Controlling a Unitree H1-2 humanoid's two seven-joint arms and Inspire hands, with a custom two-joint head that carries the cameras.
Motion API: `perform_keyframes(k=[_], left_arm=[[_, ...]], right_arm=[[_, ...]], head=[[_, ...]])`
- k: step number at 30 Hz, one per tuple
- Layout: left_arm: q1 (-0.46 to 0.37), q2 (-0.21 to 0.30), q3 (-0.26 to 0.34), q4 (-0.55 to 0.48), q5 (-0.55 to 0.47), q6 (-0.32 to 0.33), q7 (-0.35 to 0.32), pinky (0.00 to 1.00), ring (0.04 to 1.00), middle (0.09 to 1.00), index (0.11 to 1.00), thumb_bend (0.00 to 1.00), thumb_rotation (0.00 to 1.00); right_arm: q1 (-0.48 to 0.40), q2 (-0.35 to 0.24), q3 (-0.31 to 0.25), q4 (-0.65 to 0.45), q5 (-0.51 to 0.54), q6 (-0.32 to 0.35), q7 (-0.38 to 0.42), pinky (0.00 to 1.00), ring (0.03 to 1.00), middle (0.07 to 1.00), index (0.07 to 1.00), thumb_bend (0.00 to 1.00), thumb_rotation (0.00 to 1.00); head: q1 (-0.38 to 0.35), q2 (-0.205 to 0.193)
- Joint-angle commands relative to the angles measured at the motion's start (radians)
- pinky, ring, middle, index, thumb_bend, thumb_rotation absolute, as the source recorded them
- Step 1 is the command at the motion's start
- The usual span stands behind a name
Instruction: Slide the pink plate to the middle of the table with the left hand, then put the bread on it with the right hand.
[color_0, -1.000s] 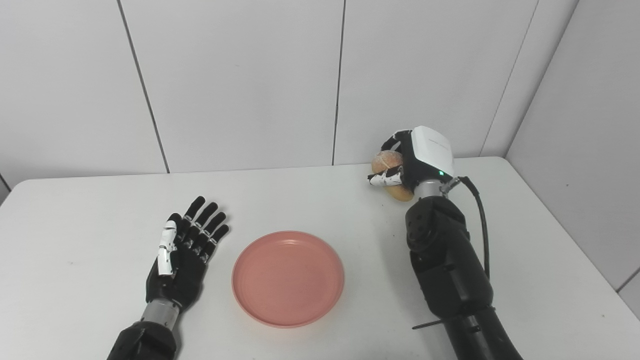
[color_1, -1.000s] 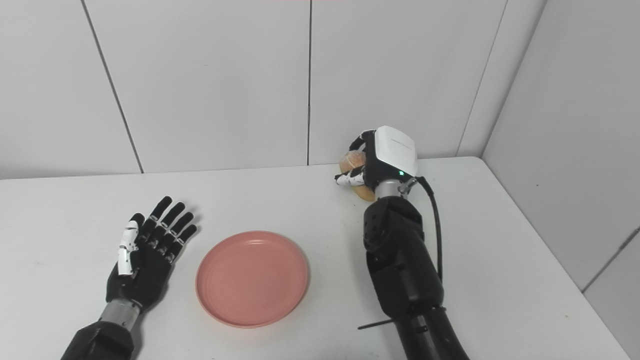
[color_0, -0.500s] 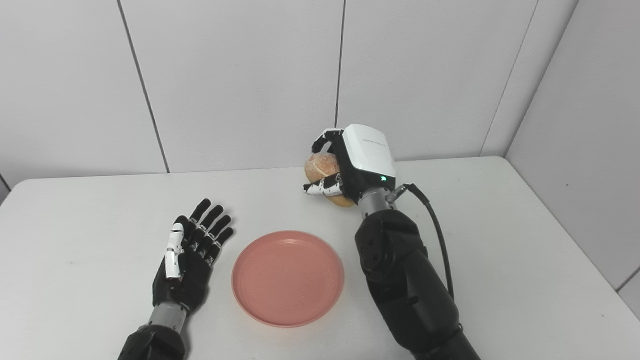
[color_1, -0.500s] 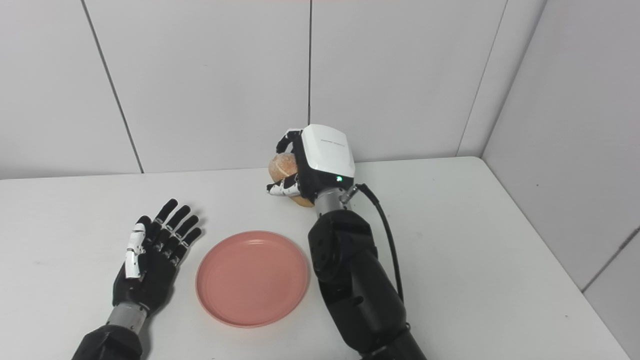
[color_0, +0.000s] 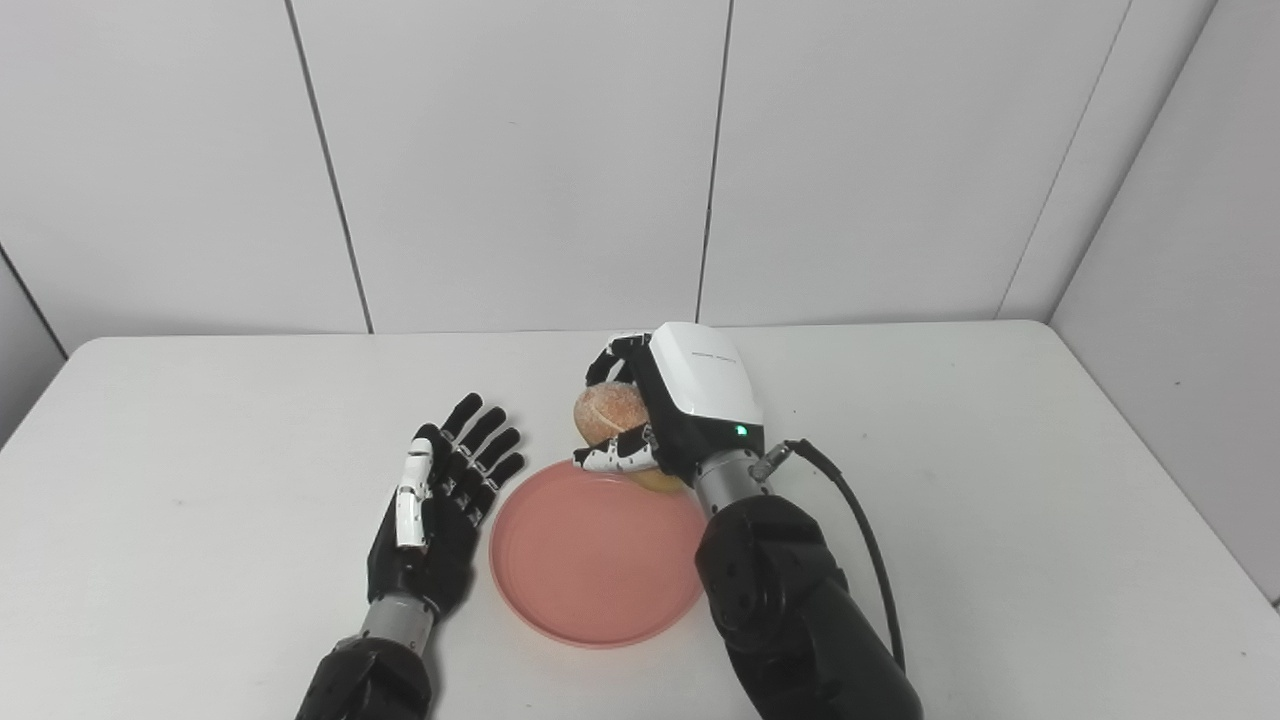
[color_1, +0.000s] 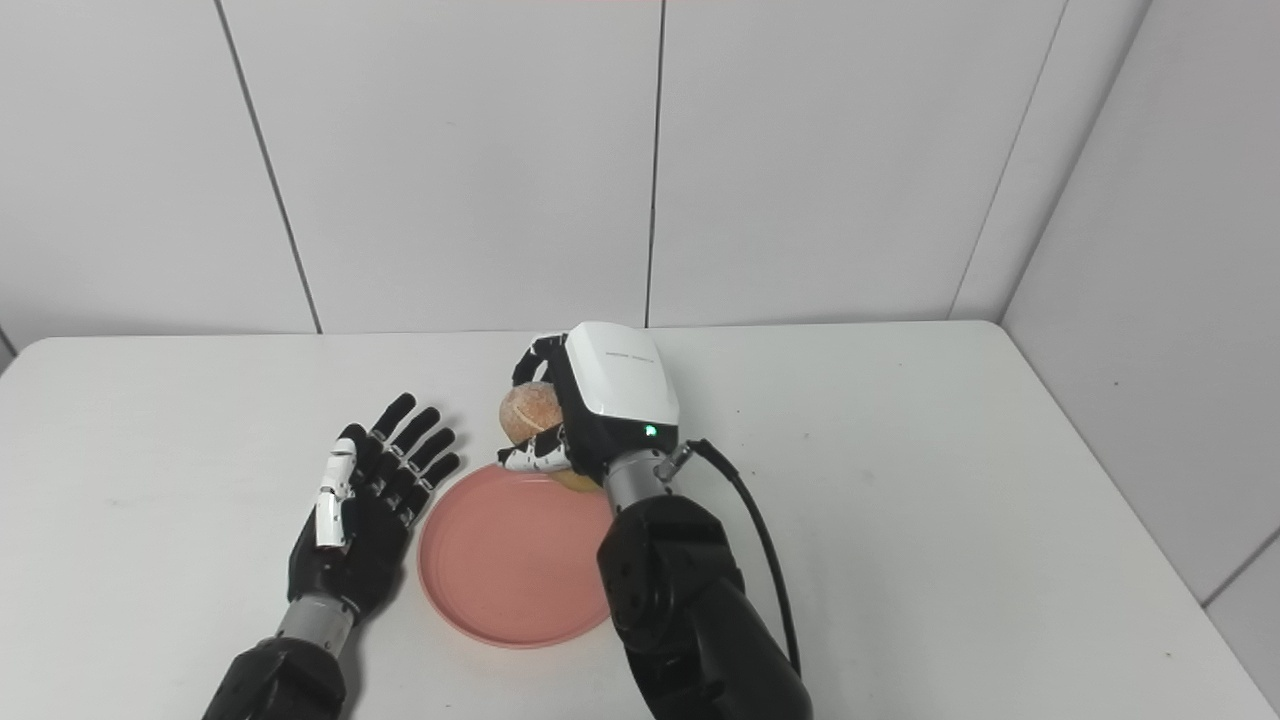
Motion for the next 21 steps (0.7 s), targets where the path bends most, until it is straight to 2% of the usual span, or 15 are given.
perform_keyframes(k=[1,11,21], left_arm=[[0.030,-0.022,-0.008,0.031,0.025,0.033,0.032,0.85,0.845,0.857,0.847,0.34,1.00],[0.029,-0.046,-0.012,0.018,0.045,0.048,0.062,0.84,0.843,0.854,0.839,0.34,1.00],[0.027,-0.061,-0.019,0.005,0.066,0.058,0.090,0.83,0.828,0.836,0.823,0.34,1.00]], right_arm=[[-0.004,0.000,0.005,-0.041,-0.002,-0.022,-0.005,0.19,0.284,0.476,0.488,0.53,0.00],[0.062,-0.023,0.039,-0.048,0.011,-0.036,0.006,0.22,0.298,0.476,0.487,0.53,0.00],[0.097,-0.039,0.041,-0.048,0.046,-0.046,0.007,0.21,0.282,0.475,0.487,0.53,0.00]], head=[[0.006,0.002],[0.051,0.014],[0.086,0.033]])
